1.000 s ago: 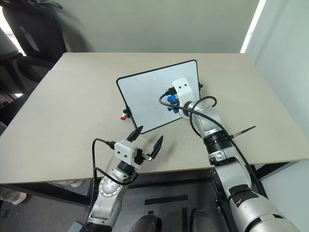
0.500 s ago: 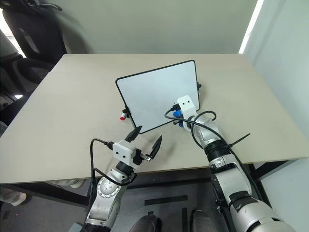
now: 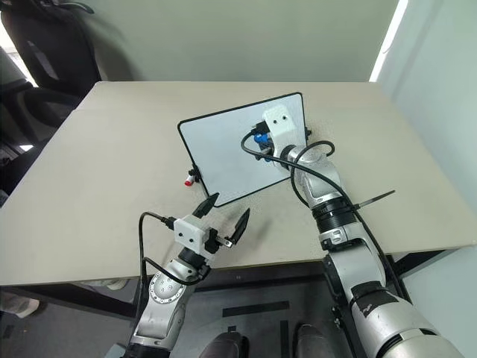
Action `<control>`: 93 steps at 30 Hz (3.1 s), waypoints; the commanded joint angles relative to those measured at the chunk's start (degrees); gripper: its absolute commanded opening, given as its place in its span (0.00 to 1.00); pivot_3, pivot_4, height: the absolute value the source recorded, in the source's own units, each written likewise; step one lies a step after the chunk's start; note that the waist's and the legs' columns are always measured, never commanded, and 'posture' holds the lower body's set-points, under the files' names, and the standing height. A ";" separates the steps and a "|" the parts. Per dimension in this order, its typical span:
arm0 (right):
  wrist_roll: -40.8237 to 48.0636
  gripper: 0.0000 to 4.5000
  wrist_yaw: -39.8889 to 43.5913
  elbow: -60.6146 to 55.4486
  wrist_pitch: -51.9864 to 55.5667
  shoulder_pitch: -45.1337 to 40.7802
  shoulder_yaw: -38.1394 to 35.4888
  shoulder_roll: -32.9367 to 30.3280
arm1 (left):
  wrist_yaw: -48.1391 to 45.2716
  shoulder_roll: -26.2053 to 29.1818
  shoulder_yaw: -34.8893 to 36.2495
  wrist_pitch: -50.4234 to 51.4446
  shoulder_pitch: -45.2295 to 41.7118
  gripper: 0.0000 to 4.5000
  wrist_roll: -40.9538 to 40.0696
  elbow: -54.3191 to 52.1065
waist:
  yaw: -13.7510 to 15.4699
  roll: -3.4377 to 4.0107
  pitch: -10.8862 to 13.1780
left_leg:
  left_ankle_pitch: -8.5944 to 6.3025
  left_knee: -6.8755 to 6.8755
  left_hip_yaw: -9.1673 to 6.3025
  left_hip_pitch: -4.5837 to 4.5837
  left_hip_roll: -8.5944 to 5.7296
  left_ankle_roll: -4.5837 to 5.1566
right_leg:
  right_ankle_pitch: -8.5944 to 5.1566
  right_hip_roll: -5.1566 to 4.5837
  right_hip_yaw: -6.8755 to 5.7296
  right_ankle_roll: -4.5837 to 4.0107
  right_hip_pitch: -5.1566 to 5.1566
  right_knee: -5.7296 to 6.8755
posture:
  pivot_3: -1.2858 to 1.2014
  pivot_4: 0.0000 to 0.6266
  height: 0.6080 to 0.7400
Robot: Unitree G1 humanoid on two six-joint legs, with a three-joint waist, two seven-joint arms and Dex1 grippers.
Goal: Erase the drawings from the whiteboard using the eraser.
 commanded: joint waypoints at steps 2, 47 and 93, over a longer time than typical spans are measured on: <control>-0.04 0.09 0.58 -0.44 -0.97 -0.06 0.01 -0.01 | 0.10 -0.02 0.24 -0.48 -0.29 1.00 -0.02 -1.87 | 0.01 -0.01 0.00 | 0.00 0.03 0.02 0.02 0.00 0.00 | 0.00 0.00 0.00 -0.01 0.01 -0.01 | 0.52 0.24 1.00; 1.64 0.09 1.89 8.03 0.42 -1.12 -3.15 -0.11 | 0.25 1.22 1.69 -0.69 -1.46 1.00 0.08 -1.45 | 0.09 -0.02 -0.01 | -0.01 0.06 -0.05 0.15 0.04 0.07 | 0.11 0.22 0.05 -0.39 -0.01 -0.03 | 0.52 0.24 1.00; 0.67 0.09 3.38 8.06 0.91 3.36 0.07 0.83 | 0.15 1.31 1.47 -0.67 -2.79 1.00 0.15 -0.52 | -0.14 0.00 0.01 | -0.01 0.06 -0.06 0.17 0.04 -0.07 | 0.37 0.25 0.04 -0.48 -0.13 0.02 | 0.52 0.24 1.00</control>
